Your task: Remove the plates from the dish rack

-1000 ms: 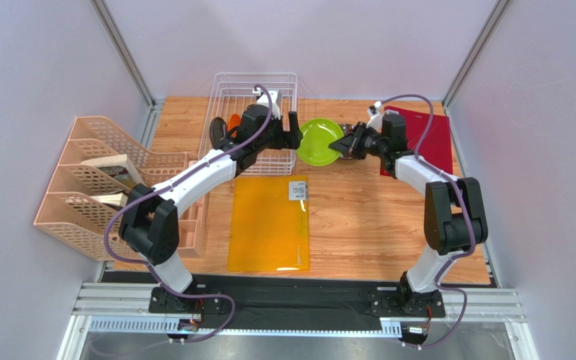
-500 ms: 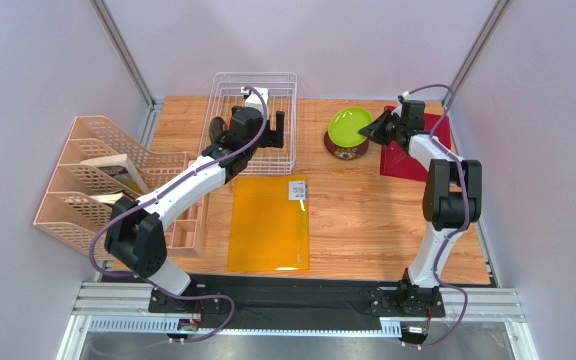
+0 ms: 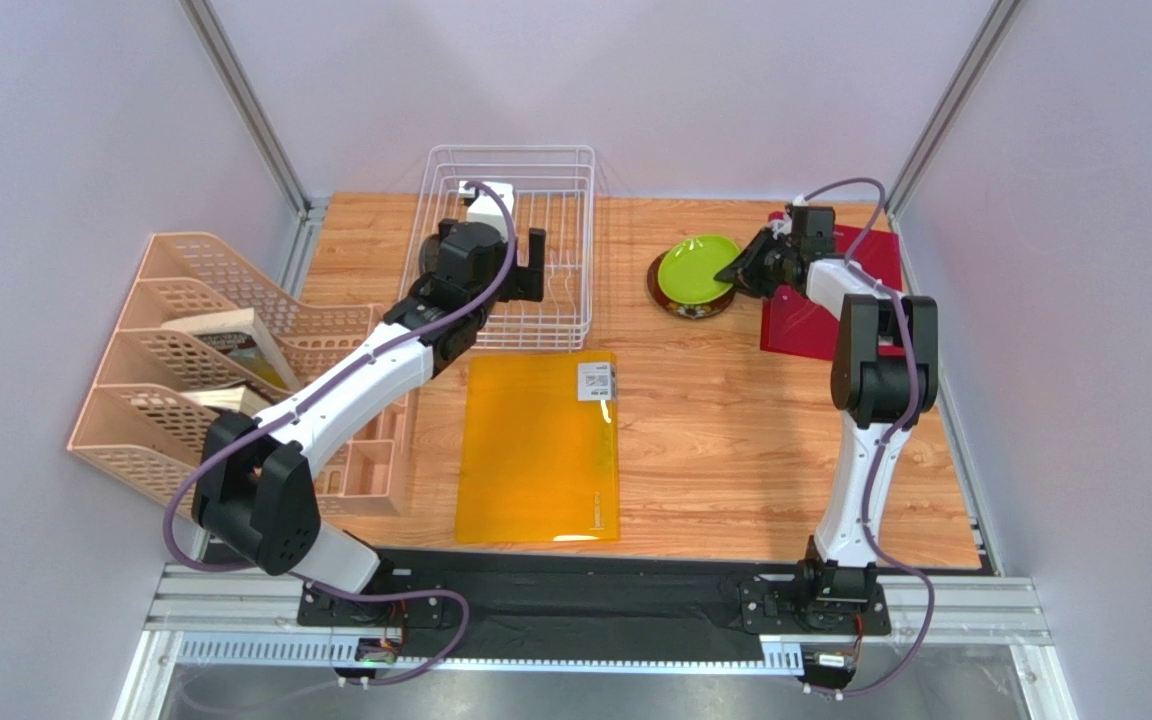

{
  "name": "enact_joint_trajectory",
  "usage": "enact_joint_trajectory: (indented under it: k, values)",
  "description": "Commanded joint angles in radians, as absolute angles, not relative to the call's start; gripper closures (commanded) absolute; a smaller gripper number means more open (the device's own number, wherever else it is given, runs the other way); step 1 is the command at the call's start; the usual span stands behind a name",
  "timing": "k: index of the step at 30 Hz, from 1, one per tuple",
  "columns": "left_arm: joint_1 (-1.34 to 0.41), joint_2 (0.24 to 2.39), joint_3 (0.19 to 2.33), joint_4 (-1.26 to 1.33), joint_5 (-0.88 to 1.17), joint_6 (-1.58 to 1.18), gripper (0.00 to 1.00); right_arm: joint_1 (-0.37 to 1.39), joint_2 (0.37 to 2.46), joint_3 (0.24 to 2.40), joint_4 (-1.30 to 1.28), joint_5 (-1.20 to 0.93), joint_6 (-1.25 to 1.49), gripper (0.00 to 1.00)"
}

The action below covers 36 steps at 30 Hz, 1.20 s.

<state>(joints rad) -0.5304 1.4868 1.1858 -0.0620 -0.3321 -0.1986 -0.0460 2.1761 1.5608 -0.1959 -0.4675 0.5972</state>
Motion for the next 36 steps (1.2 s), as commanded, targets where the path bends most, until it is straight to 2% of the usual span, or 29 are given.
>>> enact_joint_trajectory:
  k: [1, 8, 10, 12, 17, 23, 30, 32, 33, 36]
  values:
    - [-0.509, 1.447, 1.169, -0.038, -0.338, -0.189, 0.0, -0.046, 2.181, 1.589, -0.232, -0.465, 0.577, 0.71]
    - [-0.45, 1.463, 1.172, -0.049, -0.308, -0.215, 0.0, -0.032, 2.119, 1.569, -0.322, -0.359, 0.505, 0.59]
    - [-0.436, 1.474, 1.178, -0.055, -0.305, -0.218, 0.0, -0.009, 2.094, 1.586, -0.406, -0.251, 0.453, 0.47]
    - [-0.419, 1.485, 1.184, -0.06, -0.301, -0.215, 0.0, 0.027, 2.059, 1.597, -0.448, -0.12, 0.413, 0.42]
    - [-0.371, 1.519, 1.196, -0.067, -0.293, -0.219, 0.0, 0.061, 1.981, 1.595, -0.506, 0.074, 0.365, 0.41]
    - [-0.333, 1.559, 1.21, -0.063, -0.288, -0.221, 0.0, 0.083, 1.919, 1.595, -0.569, 0.207, 0.353, 0.4]
    - [-0.314, 1.63, 1.241, -0.023, -0.301, -0.207, 0.01, 0.084, 1.798, 1.476, -0.517, 0.183, 0.367, 0.4]
    - [-0.31, 1.649, 1.247, -0.011, -0.302, -0.207, 0.05, 0.087, 1.77, 1.463, -0.515, 0.176, 0.37, 0.4]
    - [-0.31, 1.669, 1.252, -0.005, -0.301, -0.209, 0.11, 0.087, 1.763, 1.457, -0.514, 0.175, 0.37, 0.4]
    - [-0.307, 1.718, 1.276, 0.028, -0.301, -0.212, 0.17, 0.091, 1.74, 1.439, -0.518, 0.164, 0.373, 0.41]
